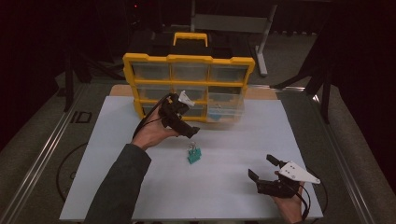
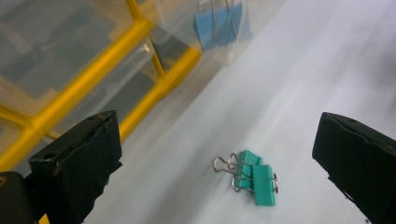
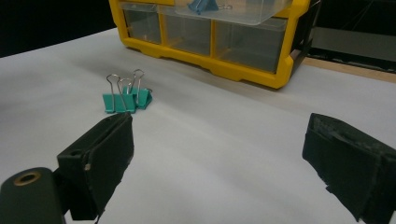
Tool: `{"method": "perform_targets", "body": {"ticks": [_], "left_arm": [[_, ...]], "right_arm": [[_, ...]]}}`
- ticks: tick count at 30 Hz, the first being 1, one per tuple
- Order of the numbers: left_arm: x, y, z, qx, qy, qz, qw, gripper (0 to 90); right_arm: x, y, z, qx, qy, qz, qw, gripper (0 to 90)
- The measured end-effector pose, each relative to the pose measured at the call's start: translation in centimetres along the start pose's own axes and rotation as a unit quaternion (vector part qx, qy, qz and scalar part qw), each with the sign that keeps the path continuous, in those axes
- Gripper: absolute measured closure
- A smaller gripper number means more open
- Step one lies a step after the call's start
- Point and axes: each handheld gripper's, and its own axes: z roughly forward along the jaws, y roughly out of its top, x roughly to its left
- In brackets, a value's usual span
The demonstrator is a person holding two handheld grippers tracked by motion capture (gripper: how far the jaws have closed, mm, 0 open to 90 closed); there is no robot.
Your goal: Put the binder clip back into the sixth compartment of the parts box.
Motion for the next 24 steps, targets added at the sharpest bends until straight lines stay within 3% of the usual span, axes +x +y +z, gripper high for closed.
{"method": "perform_targets", "body": {"ticks": [11,24], "left_arm": [[-1.1,-2.6,1.8,0.016,-0.015,0.000,0.9998,3.7],[-2.0,-4.2,3.4,0.034,-0.012,0.005,0.9993,7.8]], "right_arm": [[0.0,0.0,0.0,0.002,0.000,0.000,1.0000,8.6],[0.0,0.0,0.0,0.000,0.000,-0.001,1.0000,8.6]]}}
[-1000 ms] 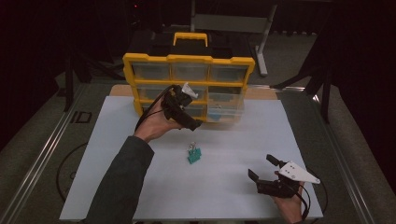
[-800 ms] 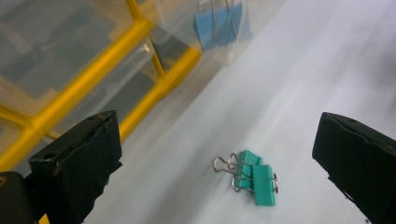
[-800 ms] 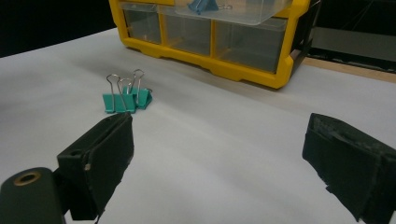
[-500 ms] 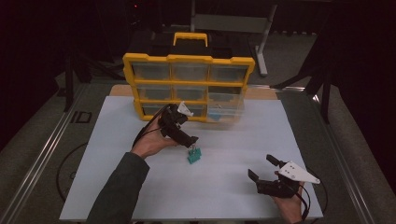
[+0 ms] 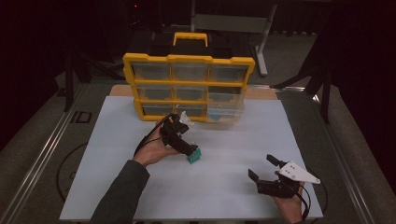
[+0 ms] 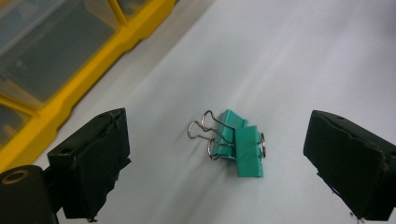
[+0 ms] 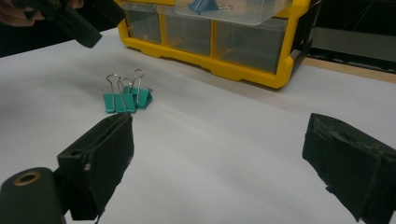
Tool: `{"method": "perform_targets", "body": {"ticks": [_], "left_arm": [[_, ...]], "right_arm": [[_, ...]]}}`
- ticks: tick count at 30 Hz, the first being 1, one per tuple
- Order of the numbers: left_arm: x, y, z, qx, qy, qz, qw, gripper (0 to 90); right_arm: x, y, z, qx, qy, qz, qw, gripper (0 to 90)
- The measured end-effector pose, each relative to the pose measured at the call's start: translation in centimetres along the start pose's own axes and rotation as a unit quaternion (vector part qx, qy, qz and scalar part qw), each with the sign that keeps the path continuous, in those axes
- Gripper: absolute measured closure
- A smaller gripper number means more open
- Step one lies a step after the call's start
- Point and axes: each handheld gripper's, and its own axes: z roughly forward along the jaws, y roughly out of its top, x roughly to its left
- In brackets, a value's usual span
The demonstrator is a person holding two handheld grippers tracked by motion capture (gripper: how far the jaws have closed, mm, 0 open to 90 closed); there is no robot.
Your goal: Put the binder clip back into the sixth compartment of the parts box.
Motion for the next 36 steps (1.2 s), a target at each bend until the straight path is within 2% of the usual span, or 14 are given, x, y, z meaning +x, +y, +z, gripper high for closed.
{"method": "perform_targets", "body": {"ticks": [7,10,17,24,26,30,32,36], "left_arm": [[-0.6,-0.7,1.1,0.014,-0.009,0.003,0.9999,17.2],[-0.9,-0.9,1.6,0.016,-0.025,0.004,0.9996,27.6],[-1.4,-1.3,2.8,0.036,-0.042,0.007,0.9985,44.8],[-1.7,-1.5,3.8,0.040,-0.058,0.003,0.9975,62.3],[-1.8,-1.6,4.1,0.043,-0.063,0.000,0.9971,68.8],[-2.1,-1.7,4.2,0.047,-0.073,0.009,0.9962,85.0],[-2.2,-1.7,4.1,0.045,-0.074,0.009,0.9962,88.7],[-2.2,-1.7,3.6,0.045,-0.069,0.016,0.9965,89.4]], "right_arm": [[0.0,0.0,0.0,0.000,-0.001,0.001,1.0000,8.6],[0.0,0.0,0.0,0.000,-0.001,0.001,1.0000,8.6],[-0.1,0.0,-0.1,0.000,-0.001,0.000,1.0000,8.6],[-0.1,0.0,-0.1,0.000,-0.002,0.000,1.0000,8.6],[-0.1,0.0,-0.1,0.001,-0.001,-0.001,1.0000,8.7],[-0.1,0.0,-0.1,0.001,-0.001,-0.001,1.0000,8.7],[-0.1,0.0,-0.1,0.000,-0.002,0.000,1.0000,8.7],[-0.2,0.0,-0.2,0.000,-0.001,0.001,1.0000,8.7]]}}
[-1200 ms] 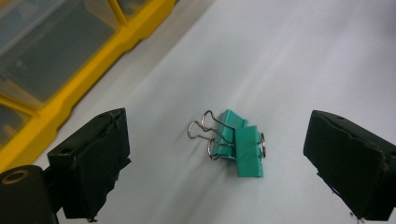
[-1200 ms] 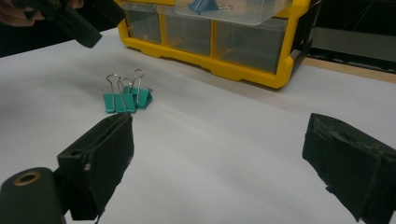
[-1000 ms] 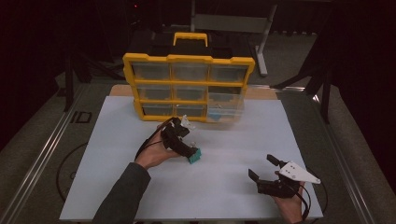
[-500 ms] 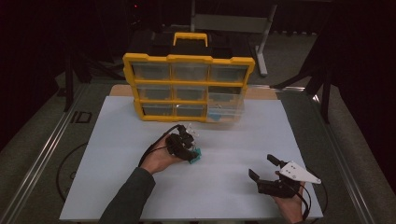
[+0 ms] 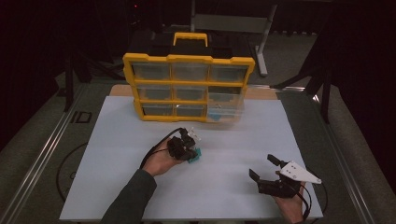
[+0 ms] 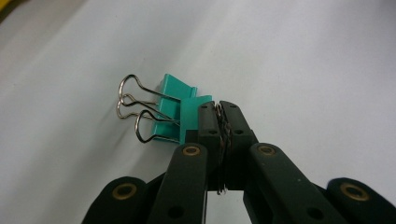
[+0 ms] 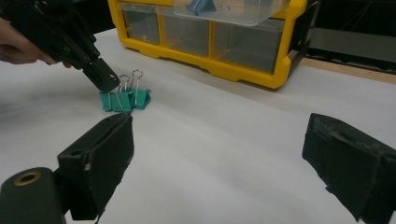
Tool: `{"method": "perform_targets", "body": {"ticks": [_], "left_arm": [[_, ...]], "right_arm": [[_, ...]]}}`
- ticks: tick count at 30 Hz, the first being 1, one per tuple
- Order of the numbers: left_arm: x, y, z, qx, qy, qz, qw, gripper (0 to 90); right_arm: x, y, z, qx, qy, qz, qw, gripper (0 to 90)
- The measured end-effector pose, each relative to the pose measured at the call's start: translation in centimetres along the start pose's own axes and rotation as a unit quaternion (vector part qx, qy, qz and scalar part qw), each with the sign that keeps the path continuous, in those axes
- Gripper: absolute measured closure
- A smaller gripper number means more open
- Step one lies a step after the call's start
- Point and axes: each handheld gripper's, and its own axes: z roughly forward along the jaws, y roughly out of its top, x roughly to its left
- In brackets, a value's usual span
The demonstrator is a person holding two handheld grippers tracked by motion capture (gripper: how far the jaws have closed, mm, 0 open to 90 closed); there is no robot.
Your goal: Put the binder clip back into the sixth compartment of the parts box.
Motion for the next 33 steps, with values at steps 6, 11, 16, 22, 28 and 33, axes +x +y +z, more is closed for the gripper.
{"method": "perform_targets", "body": {"ticks": [6,11,16,22,28,33], "left_arm": [[0.3,-0.2,-1.2,-0.009,0.012,0.002,0.9999,89.6],[0.7,-0.2,-2.4,-0.018,0.021,-0.001,0.9996,89.6],[1.2,-0.2,-3.6,-0.030,0.030,-0.006,0.9991,89.6],[1.5,0.1,-5.0,-0.042,0.041,-0.008,0.9982,89.6],[1.6,0.6,-6.3,-0.052,0.049,-0.006,0.9974,89.6],[1.8,1.0,-7.6,-0.068,0.052,-0.009,0.9963,89.6]], "right_arm": [[0.0,0.0,0.1,0.000,0.000,-0.001,1.0000,8.6],[0.0,0.0,0.1,-0.001,0.000,-0.001,1.0000,8.6],[0.1,0.0,0.1,0.001,0.000,-0.001,1.0000,8.6],[0.1,0.0,0.1,0.000,0.001,-0.001,1.0000,8.7],[0.1,0.0,0.1,-0.001,0.001,-0.001,1.0000,8.7],[0.1,0.0,0.1,0.000,0.001,-0.001,1.0000,8.7]]}}
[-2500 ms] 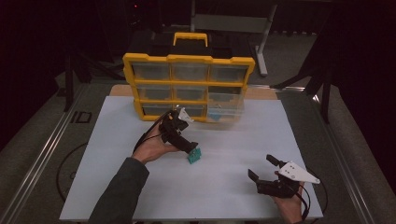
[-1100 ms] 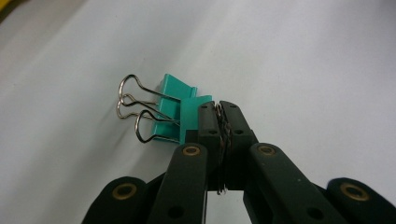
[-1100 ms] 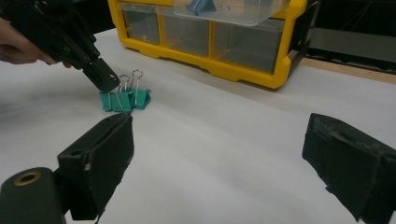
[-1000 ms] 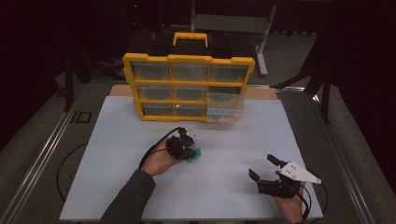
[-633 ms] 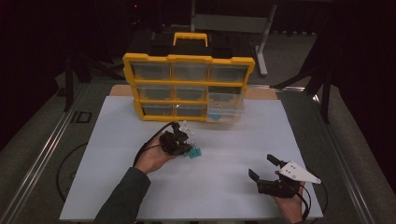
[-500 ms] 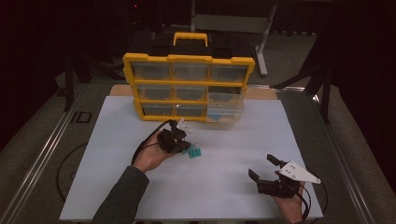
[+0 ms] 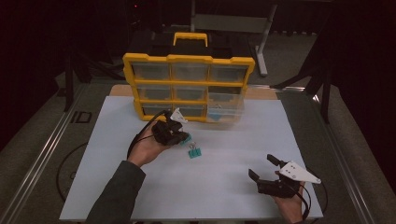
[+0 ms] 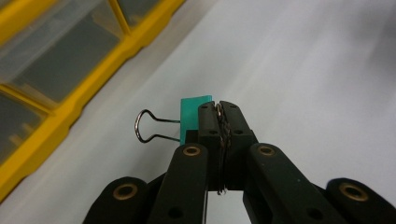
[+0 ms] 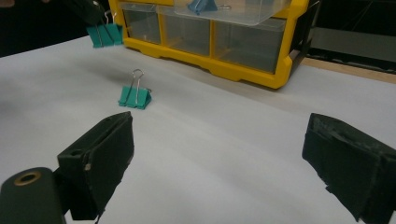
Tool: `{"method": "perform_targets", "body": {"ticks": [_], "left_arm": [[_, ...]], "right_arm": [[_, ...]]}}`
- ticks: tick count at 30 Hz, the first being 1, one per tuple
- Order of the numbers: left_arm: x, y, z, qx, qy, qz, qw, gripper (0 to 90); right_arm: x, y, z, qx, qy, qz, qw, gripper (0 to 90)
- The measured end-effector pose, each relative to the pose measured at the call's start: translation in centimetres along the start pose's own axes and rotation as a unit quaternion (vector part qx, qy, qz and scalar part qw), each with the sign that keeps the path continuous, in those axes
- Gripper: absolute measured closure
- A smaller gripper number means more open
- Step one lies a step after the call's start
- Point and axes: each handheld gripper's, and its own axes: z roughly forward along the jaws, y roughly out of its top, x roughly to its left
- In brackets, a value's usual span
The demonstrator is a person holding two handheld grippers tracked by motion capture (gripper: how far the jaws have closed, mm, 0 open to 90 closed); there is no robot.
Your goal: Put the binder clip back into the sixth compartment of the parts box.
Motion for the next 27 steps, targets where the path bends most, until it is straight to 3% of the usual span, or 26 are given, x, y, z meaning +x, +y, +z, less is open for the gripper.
{"method": "perform_targets", "body": {"ticks": [20,27], "left_arm": [[1.1,4.0,-3.9,-0.039,0.003,0.018,0.9991,89.6],[1.7,5.5,-5.1,-0.056,-0.007,0.030,0.9980,89.6]], "right_arm": [[0.1,0.0,0.1,0.000,0.001,0.002,1.0000,8.7],[0.0,0.0,0.0,0.000,0.000,0.001,1.0000,8.7]]}}
